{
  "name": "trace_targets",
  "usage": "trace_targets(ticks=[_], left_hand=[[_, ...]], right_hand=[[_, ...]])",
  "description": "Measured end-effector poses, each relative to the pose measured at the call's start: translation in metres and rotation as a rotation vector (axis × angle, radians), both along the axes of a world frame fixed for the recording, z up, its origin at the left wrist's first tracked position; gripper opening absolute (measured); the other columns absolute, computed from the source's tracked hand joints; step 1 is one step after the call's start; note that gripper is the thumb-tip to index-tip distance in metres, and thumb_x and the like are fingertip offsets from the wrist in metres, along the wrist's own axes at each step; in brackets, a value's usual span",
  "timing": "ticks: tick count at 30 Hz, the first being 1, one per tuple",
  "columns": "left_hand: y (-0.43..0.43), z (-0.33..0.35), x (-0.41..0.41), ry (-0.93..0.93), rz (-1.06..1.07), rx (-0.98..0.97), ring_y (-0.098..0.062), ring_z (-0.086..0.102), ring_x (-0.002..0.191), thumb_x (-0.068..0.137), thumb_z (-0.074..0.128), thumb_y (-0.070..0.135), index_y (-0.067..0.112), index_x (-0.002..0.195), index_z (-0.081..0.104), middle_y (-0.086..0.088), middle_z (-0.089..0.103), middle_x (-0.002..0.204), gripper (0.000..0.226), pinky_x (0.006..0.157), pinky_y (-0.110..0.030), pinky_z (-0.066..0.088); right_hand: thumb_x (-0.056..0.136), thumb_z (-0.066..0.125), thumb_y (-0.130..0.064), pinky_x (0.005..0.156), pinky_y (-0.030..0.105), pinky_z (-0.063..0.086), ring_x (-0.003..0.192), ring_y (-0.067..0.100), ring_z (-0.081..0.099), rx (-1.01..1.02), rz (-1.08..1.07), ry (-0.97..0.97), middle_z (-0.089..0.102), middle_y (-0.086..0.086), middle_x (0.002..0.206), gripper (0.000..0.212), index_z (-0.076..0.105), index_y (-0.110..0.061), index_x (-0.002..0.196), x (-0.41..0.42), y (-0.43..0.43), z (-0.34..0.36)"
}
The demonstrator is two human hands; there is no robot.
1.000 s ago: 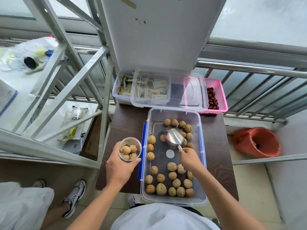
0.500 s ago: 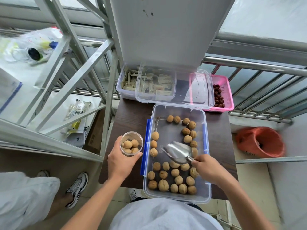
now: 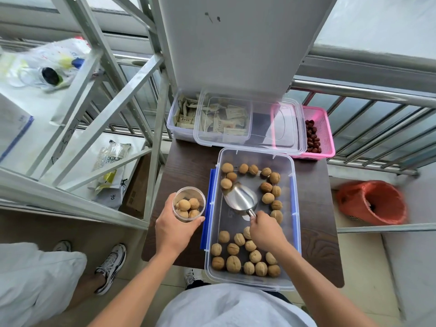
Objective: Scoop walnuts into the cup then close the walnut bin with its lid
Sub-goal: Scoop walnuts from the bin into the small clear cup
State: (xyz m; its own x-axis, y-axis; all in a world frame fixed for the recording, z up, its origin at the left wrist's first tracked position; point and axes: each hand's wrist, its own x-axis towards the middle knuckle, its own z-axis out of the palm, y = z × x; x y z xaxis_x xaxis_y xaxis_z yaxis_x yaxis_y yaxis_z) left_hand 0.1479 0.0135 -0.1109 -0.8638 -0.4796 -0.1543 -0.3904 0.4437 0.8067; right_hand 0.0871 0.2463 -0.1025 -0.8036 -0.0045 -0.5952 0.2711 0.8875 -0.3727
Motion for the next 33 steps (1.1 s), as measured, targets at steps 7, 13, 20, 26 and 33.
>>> trace_targets(ticks=[7,13,20,26,33], left_hand=[[-0.003,-0.004,0.006,-0.014,0.007,0.007,-0.013,0.064,0.111,0.061,0.099,0.034,0.028,0.137,0.056,0.011,0.067,0.119,0.087,0.098,-0.040,0.057],[-0.006,-0.006,0.007,-0.024,0.023,0.012,-0.012,0.065,0.112,0.060,0.100,0.035,0.029,0.139,0.055,0.012,0.068,0.120,0.091,0.100,-0.040,0.056],[-0.007,-0.007,0.005,-0.035,0.039,0.014,-0.014,0.065,0.113,0.061,0.099,0.037,0.029,0.141,0.053,0.009,0.067,0.121,0.093,0.099,-0.043,0.058],[-0.003,-0.008,-0.001,-0.032,0.034,0.009,-0.018,0.065,0.117,0.061,0.099,0.037,0.025,0.144,0.052,0.005,0.067,0.126,0.097,0.101,-0.044,0.057],[0.004,-0.003,-0.004,-0.012,-0.011,-0.011,-0.014,0.065,0.115,0.060,0.100,0.037,0.026,0.142,0.054,0.007,0.069,0.123,0.094,0.098,-0.034,0.056]], right_hand=[[0.102,0.039,-0.036,0.059,0.033,0.040,0.072,0.019,0.058,-0.107,-0.136,0.057,0.062,0.003,0.082,0.030,0.057,-0.013,0.095,-0.029,-0.008,-0.024],[0.099,0.045,-0.047,0.050,0.031,0.039,0.061,0.014,0.059,-0.128,-0.176,0.168,0.063,-0.002,0.067,0.036,0.058,-0.017,0.082,-0.020,-0.001,-0.031],[0.099,0.052,-0.036,0.052,0.030,0.036,0.056,0.012,0.048,-0.283,-0.210,0.314,0.055,-0.005,0.060,0.035,0.051,-0.021,0.068,0.007,0.021,-0.019],[0.099,0.054,-0.031,0.051,0.031,0.036,0.052,0.011,0.042,-0.337,-0.229,0.384,0.050,-0.001,0.057,0.034,0.051,-0.014,0.069,0.018,0.040,-0.002],[0.095,0.061,-0.031,0.048,0.031,0.038,0.048,0.015,0.046,-0.321,-0.099,0.418,0.056,0.004,0.055,0.029,0.057,-0.018,0.069,0.018,0.058,0.035]])
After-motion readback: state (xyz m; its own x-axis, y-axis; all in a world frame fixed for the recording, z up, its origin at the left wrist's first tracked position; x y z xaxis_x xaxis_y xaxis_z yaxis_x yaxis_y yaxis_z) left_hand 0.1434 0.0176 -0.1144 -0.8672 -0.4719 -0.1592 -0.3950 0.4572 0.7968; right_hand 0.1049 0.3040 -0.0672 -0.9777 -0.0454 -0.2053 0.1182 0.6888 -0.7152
